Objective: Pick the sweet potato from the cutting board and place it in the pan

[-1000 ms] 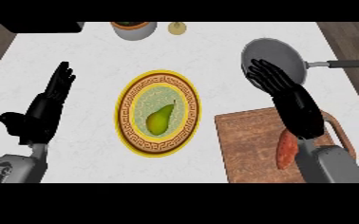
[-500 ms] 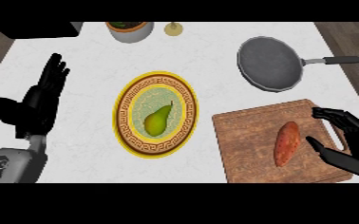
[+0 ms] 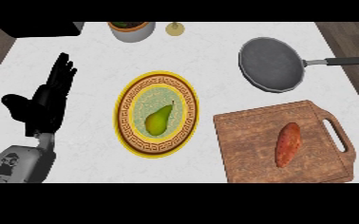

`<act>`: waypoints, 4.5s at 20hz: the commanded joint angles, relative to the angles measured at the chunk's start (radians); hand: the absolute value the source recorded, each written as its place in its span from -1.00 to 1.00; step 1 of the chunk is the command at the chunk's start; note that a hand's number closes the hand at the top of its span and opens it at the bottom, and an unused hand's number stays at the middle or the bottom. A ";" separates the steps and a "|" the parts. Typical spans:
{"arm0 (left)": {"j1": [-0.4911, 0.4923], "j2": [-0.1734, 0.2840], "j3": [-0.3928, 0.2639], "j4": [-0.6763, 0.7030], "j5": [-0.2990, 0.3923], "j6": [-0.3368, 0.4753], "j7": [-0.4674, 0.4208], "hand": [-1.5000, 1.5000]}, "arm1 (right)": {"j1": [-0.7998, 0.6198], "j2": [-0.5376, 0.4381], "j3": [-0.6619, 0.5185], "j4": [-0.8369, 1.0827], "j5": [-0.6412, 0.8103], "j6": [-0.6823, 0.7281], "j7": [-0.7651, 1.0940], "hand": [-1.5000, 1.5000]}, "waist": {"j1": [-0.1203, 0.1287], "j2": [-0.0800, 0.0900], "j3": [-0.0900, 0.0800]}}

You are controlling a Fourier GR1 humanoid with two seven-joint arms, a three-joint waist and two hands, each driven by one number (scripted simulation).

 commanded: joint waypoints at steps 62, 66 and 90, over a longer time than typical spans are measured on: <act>-0.033 -0.191 0.155 -0.017 -0.220 -0.159 0.079 0.00 | -0.358 0.303 0.265 -0.326 0.724 0.439 0.914 -1.00 | 0.037 0.005 0.001; -0.025 -0.160 0.213 0.004 -0.198 -0.210 0.050 0.00 | -0.371 0.263 0.216 -0.225 0.772 0.463 0.803 -1.00 | 0.039 0.005 0.002; -0.063 -0.181 0.270 -0.017 -0.224 -0.272 0.111 0.00 | -0.354 0.431 0.312 -0.038 1.019 0.427 0.674 1.00 | 0.038 0.005 0.002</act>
